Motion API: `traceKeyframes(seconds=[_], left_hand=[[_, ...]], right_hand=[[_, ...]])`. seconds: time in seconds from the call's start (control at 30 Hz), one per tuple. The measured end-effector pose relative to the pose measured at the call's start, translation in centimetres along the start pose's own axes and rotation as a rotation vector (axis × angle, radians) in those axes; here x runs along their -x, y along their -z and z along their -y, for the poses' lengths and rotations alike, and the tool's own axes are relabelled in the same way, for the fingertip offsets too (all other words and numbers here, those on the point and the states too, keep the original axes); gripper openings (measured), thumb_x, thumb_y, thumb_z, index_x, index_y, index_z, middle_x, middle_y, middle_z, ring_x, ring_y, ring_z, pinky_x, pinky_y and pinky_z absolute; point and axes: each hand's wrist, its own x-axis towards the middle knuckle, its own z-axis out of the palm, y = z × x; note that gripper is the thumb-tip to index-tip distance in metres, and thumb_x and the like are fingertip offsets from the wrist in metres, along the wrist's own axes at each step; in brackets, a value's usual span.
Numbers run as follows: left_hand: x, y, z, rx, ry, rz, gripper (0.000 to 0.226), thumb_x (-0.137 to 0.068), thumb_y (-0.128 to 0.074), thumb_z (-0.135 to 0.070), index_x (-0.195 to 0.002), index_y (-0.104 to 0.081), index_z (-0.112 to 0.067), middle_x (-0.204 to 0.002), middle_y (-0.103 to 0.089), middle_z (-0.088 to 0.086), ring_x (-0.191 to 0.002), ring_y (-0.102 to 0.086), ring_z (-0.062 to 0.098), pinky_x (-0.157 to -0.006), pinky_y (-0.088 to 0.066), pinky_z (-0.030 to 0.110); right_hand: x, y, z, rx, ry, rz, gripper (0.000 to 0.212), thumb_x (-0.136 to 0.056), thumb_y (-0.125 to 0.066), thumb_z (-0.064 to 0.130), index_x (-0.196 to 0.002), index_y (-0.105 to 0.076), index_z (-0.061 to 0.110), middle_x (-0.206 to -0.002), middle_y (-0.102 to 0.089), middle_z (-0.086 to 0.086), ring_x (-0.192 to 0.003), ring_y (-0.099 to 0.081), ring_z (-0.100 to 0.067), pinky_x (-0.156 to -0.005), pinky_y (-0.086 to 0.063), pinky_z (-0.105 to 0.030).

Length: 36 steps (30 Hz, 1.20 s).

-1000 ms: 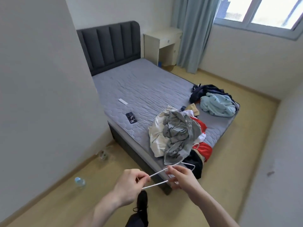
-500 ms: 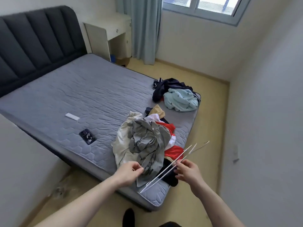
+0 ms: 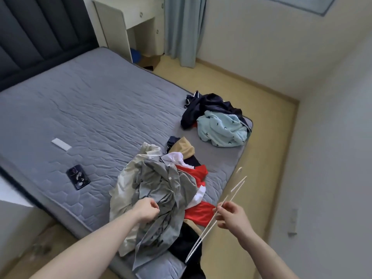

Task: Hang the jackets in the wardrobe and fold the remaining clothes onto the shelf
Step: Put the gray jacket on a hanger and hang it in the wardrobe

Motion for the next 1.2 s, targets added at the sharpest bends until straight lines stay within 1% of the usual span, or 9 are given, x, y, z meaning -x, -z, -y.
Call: traceKeyframes(seconds=[0.23, 0.37, 0.57, 0.63, 0.7, 0.77, 0.93, 1.1, 1.2], left_hand=[[-15.7, -3.2, -7.1, 0.173, 0.082, -0.071, 0.012, -0.088, -0.069, -0.024, -0.098, -0.074, -0.028, -0.113, -0.074, -0.003, -0.103, -0.065, 0.014, -0.089, -0.047, 0.021], [-24.0, -6.1, -7.7, 0.326, 0.181, -0.064, 0.026, -0.084, -0.073, -0.017, -0.11, -0.077, -0.02, -0.134, -0.065, 0.002, -0.115, -0.065, 0.016, -0.093, -0.045, 0.019], [-31.1, -8.5, -6.3, 0.568, 0.337, -0.127, 0.043, -0.08, -0.083, -0.024, -0.122, -0.072, -0.019, -0.123, -0.07, 0.002, -0.112, -0.065, 0.02, -0.096, -0.05, 0.029], [-31.1, -8.7, -6.0, 0.636, 0.322, -0.207, 0.023, -0.079, -0.086, -0.027, -0.1, -0.078, -0.021, -0.11, -0.075, -0.001, -0.097, -0.068, 0.015, -0.082, -0.05, 0.024], [-29.0, -8.3, -5.8, 0.64, 0.287, -0.322, 0.011, -0.076, -0.088, -0.029, -0.076, -0.077, -0.024, -0.087, -0.077, -0.008, -0.085, -0.07, 0.012, -0.069, -0.047, 0.022], [-24.7, -7.6, -5.5, 0.552, 0.25, -0.404, 0.017, -0.076, -0.087, -0.029, -0.073, -0.072, -0.023, -0.076, -0.072, -0.01, -0.078, -0.068, 0.012, -0.066, -0.048, 0.027], [-10.5, -4.9, -4.1, 0.363, 0.141, -0.53, 0.023, -0.087, -0.076, -0.019, -0.092, -0.053, -0.022, -0.083, -0.064, -0.004, -0.076, -0.059, 0.02, -0.066, -0.041, 0.034], [3.0, -2.4, -1.8, 0.296, 0.031, -0.685, 0.011, -0.083, -0.08, -0.024, -0.079, -0.073, -0.032, -0.067, -0.066, -0.016, -0.064, -0.059, 0.006, -0.058, -0.041, 0.013], [11.1, -1.3, 0.4, 0.442, -0.035, -0.818, 0.013, -0.081, -0.082, -0.03, -0.08, -0.075, -0.041, -0.075, -0.072, -0.021, -0.06, -0.062, 0.006, -0.058, -0.049, 0.018]], right_hand=[[-15.1, 3.7, 1.0, 0.108, 0.01, 0.102, 0.014, -0.099, -0.057, 0.013, -0.093, -0.069, 0.008, -0.089, -0.073, -0.014, -0.065, -0.064, -0.009, -0.06, -0.055, -0.024], [-21.5, 4.1, -0.5, 0.153, 0.033, 0.127, 0.016, -0.099, -0.056, 0.009, -0.091, -0.07, 0.011, -0.085, -0.074, -0.01, -0.062, -0.063, -0.009, -0.059, -0.056, -0.024], [-25.9, 3.9, -3.0, 0.255, 0.046, 0.189, 0.022, -0.099, -0.052, 0.009, -0.089, -0.068, 0.02, -0.07, -0.068, 0.0, -0.064, -0.06, -0.011, -0.064, -0.05, -0.029], [-26.2, 3.7, -3.5, 0.244, 0.043, 0.195, 0.024, -0.099, -0.05, 0.006, -0.089, -0.068, 0.018, -0.066, -0.065, 0.001, -0.063, -0.059, -0.012, -0.064, -0.05, -0.03], [-25.8, 3.6, -3.5, 0.224, 0.025, 0.193, 0.024, -0.1, -0.05, 0.005, -0.09, -0.068, 0.016, -0.064, -0.062, 0.001, -0.061, -0.058, -0.013, -0.062, -0.05, -0.031], [-24.4, 3.6, -2.9, 0.196, 0.015, 0.187, 0.023, -0.101, -0.05, 0.005, -0.092, -0.069, 0.014, -0.064, -0.059, 0.002, -0.058, -0.056, -0.014, -0.058, -0.049, -0.03], [-17.9, 3.2, 0.3, 0.233, 0.068, 0.205, 0.028, -0.102, -0.05, 0.01, -0.091, -0.072, 0.024, -0.064, -0.056, 0.005, -0.053, -0.043, -0.011, -0.052, -0.039, -0.027], [-10.6, 0.9, 2.8, 0.267, 0.188, 0.273, 0.027, -0.102, -0.053, 0.012, -0.092, -0.073, 0.027, -0.063, -0.055, 0.007, -0.054, -0.043, -0.007, -0.05, -0.034, -0.02], [-4.4, -1.7, 4.1, 0.258, 0.278, 0.427, 0.02, -0.089, -0.068, 0.009, -0.096, -0.068, 0.028, -0.068, -0.055, 0.003, -0.06, -0.047, -0.009, -0.061, -0.039, -0.024]])
